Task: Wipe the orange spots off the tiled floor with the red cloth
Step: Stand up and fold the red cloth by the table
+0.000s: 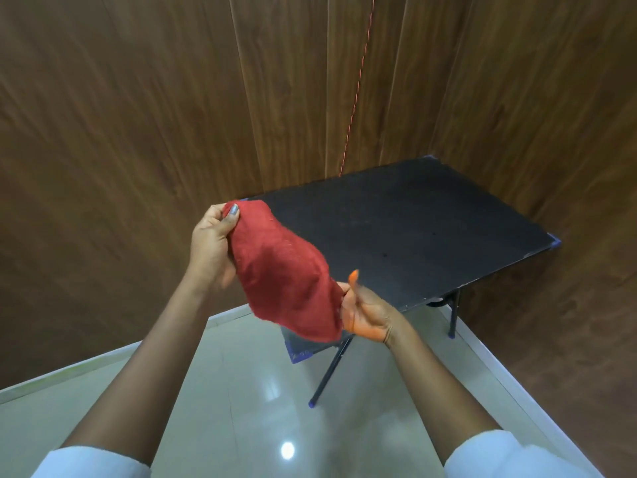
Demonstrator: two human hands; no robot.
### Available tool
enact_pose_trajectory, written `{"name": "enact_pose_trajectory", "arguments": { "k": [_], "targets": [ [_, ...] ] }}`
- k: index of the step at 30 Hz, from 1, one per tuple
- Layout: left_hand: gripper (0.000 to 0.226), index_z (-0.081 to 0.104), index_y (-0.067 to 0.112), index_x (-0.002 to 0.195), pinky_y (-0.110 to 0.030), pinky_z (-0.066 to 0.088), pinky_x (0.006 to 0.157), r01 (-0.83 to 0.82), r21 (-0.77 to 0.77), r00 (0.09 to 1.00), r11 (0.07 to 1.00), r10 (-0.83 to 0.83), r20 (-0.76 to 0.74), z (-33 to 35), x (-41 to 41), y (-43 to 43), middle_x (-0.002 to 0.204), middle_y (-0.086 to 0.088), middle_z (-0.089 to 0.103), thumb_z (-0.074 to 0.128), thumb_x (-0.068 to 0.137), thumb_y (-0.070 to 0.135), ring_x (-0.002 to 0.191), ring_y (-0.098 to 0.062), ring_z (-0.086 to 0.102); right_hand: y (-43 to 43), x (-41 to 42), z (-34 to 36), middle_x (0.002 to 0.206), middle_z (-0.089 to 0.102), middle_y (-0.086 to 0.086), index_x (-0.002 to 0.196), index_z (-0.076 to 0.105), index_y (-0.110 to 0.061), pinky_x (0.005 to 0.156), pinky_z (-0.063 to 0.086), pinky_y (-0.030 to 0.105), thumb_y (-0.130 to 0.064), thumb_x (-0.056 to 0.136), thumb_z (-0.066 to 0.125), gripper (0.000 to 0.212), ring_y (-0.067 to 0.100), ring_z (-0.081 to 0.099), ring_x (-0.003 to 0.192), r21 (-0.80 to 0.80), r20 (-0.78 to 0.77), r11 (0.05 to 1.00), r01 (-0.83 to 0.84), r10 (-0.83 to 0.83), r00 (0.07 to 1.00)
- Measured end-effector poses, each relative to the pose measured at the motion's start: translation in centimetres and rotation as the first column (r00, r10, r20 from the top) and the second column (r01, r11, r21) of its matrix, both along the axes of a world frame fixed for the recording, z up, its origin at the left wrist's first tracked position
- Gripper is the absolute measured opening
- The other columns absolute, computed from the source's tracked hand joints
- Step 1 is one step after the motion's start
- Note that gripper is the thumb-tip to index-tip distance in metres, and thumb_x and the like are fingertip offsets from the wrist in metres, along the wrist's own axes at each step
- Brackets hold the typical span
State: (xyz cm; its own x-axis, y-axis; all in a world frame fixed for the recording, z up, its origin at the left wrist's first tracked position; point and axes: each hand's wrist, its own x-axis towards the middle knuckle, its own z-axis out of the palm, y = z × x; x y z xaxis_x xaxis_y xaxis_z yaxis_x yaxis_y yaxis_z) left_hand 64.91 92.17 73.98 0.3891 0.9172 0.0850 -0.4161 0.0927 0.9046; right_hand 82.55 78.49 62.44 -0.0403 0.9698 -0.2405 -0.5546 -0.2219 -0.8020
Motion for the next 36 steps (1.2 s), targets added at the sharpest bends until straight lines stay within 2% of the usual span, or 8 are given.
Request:
{"name": "enact_pose_trajectory", "arguments": {
  "k": [4, 10, 15, 19, 25, 29, 33, 36],
  "targets": [
    [0.017, 0.052, 0.011, 0.081, -0.02, 0.052, 0.056, 0.0, -0.015, 0.998, 1.0, -0.001, -0.069, -1.0, -0.4, 0.1, 0.062, 0.005, 0.066, 0.045, 0.093, 0.002, 0.058, -0.004, 0.06, -0.4, -0.6, -0.6, 0.084, 0.071, 0.003, 0.094, 0.072, -0.01, 0.073, 0.053, 0.026, -0.019, 0.076, 0.069, 0.021, 0.013, 0.064, 0.075, -0.014, 0.122, 0.996, 0.085, -0.083, 0.989],
    [0.016, 0.05, 0.01, 0.081, -0.016, 0.048, 0.049, 0.101, 0.049, 0.992, 0.994, -0.097, -0.085, -0.3, 0.1, -1.6, 0.057, 0.006, 0.061, 0.045, 0.093, 0.002, 0.051, -0.002, 0.056, 1.8, -0.8, 1.6, 0.083, 0.064, 0.003, 0.097, 0.064, -0.011, 0.072, 0.047, 0.027, -0.064, 0.074, 0.048, 0.059, 0.014, 0.058, 0.076, -0.152, 0.205, 0.988, -0.001, 0.032, 0.978],
    [0.017, 0.051, 0.012, 0.081, -0.014, 0.046, 0.053, 0.141, 0.136, 0.983, 0.981, -0.122, -0.138, 1.1, -0.7, -0.9, 0.061, 0.009, 0.063, 0.045, 0.093, 0.002, 0.056, 0.0, 0.056, 2.9, -1.1, 3.3, 0.072, 0.067, 0.005, 0.088, 0.061, -0.005, 0.063, 0.053, 0.022, -0.013, 0.075, 0.067, 0.016, 0.011, 0.063, 0.061, -0.041, -0.005, 0.983, 0.177, -0.177, 0.984],
    [0.017, 0.052, 0.014, 0.081, -0.012, 0.041, 0.047, 0.053, 0.183, 0.984, 0.982, -0.02, -0.178, 0.3, -2.5, -0.2, 0.058, 0.012, 0.059, 0.047, 0.093, 0.003, 0.051, 0.001, 0.049, 3.1, -0.2, 4.1, 0.067, 0.066, 0.002, 0.074, 0.057, -0.011, 0.059, 0.052, 0.025, -0.006, 0.084, 0.058, 0.011, 0.011, 0.061, 0.057, 0.057, 0.035, 0.951, 0.305, -0.307, 0.951],
    [0.02, 0.052, 0.017, 0.077, -0.013, 0.037, 0.043, 0.02, 0.217, 0.965, 0.976, 0.038, -0.258, 0.8, -2.7, 0.7, 0.054, 0.013, 0.058, 0.049, 0.092, 0.004, 0.048, 0.001, 0.047, 2.9, 0.5, 7.9, 0.064, 0.065, 0.002, 0.076, 0.061, -0.01, 0.056, 0.05, 0.028, -0.011, 0.085, 0.059, 0.009, 0.012, 0.058, 0.055, 0.067, 0.234, 0.976, 0.206, -0.217, 0.948],
    [0.014, 0.055, 0.012, 0.082, -0.017, 0.044, 0.049, -0.001, 0.02, 0.991, 1.0, 0.004, -0.137, 1.2, -3.2, 1.3, 0.057, 0.007, 0.063, 0.051, 0.093, 0.019, 0.051, -0.005, 0.053, 2.8, 0.9, 9.7, 0.064, 0.066, 0.001, 0.077, 0.064, -0.009, 0.055, 0.051, 0.022, -0.014, 0.085, 0.06, 0.01, 0.009, 0.059, 0.055, 0.099, 0.14, 0.952, 0.291, -0.303, 0.943],
    [0.083, 0.062, 0.008, 0.107, -0.03, 0.049, 0.069, 0.43, -0.28, 0.856, 0.858, -0.486, -0.175, -2.0, -5.2, 1.3, 0.081, -0.008, 0.066, 0.03, 0.075, 0.077, 0.074, -0.02, 0.058, 2.5, 1.4, 9.6, 0.07, 0.066, 0.001, 0.084, 0.067, -0.014, 0.061, 0.051, 0.029, -0.043, 0.082, 0.061, 0.03, 0.013, 0.061, 0.06, -0.103, 0.218, 0.978, 0.182, -0.156, 0.963],
    [0.041, 0.063, 0.007, 0.101, -0.029, 0.054, 0.068, 0.404, -0.465, 0.806, 0.788, -0.547, -0.226, -5.8, -5.6, -0.6, 0.082, -0.008, 0.07, 0.046, 0.089, 0.042, 0.071, -0.019, 0.065, 1.2, 1.4, 7.4, 0.069, 0.068, 0.006, 0.085, 0.063, -0.007, 0.06, 0.053, 0.028, -0.011, 0.086, 0.06, 0.005, 0.015, 0.063, 0.058, -0.243, 0.234, 0.955, 0.168, -0.11, 0.966]
  ]
}}
